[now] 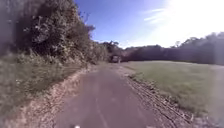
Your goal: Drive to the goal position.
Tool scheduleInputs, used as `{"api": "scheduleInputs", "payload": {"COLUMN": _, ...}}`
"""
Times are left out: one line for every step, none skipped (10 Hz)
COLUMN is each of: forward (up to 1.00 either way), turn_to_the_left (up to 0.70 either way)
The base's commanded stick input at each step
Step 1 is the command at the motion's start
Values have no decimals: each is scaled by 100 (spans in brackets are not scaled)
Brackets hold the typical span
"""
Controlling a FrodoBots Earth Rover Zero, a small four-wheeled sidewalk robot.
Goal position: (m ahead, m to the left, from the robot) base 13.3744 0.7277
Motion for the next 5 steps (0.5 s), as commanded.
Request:
{"api": "scheduleInputs", "payload": {"forward": 70, "turn_to_the_left": 0}}
{"api": "scheduleInputs", "payload": {"forward": 70, "turn_to_the_left": 0}}
{"api": "scheduleInputs", "payload": {"forward": 70, "turn_to_the_left": 0}}
{"api": "scheduleInputs", "payload": {"forward": 70, "turn_to_the_left": 0}}
{"api": "scheduleInputs", "payload": {"forward": 70, "turn_to_the_left": 0}}
